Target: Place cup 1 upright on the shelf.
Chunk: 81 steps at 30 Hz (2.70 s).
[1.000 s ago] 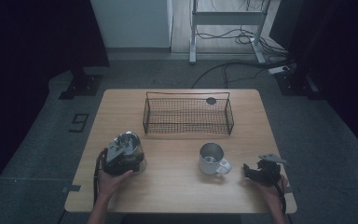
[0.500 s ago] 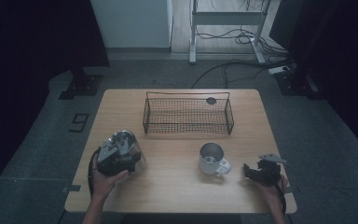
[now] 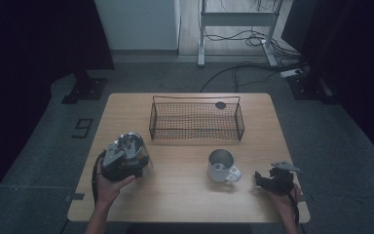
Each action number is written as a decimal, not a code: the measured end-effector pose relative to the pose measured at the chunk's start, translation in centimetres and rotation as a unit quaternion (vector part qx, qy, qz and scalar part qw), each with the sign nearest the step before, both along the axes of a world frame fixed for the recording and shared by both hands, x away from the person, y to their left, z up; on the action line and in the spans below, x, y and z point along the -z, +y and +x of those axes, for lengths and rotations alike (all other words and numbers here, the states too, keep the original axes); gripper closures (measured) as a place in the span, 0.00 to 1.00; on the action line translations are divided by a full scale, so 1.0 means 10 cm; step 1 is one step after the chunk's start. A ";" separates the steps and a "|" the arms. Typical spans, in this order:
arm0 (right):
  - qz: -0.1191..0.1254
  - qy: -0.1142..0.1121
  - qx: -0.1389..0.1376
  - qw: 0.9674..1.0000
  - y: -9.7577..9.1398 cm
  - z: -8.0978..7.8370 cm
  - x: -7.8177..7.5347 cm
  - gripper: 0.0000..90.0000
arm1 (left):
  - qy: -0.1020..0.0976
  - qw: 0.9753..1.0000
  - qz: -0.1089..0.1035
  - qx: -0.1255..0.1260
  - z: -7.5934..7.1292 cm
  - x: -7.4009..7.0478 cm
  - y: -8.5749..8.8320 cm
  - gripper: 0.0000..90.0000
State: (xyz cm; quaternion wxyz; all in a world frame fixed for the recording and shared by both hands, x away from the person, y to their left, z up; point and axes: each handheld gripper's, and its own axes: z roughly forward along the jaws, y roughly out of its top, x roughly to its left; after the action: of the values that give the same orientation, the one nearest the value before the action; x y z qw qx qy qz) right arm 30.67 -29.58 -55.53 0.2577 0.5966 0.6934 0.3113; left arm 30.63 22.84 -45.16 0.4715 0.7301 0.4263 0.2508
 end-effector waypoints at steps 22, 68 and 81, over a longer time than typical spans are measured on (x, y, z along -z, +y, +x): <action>0.001 0.001 -0.010 1.000 0.02 0.03 0.00 0.15 | 0.010 0.999 0.004 -0.046 0.16 -0.13 -0.13 0.04; 0.000 0.001 -0.004 1.000 0.02 0.05 0.00 0.15 | 0.017 0.999 0.006 -0.029 0.55 -0.39 -0.35 0.04; 0.001 0.001 0.000 1.000 0.02 0.05 0.00 0.15 | 0.015 0.999 0.012 -0.027 0.67 -0.46 -0.41 0.04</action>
State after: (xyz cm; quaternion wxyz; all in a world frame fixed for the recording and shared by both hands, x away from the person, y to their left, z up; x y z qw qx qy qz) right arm 31.13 -29.40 -55.53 0.2564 0.5969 0.6936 0.3113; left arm 37.30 18.78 -40.58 0.4490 0.7275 0.4503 0.2576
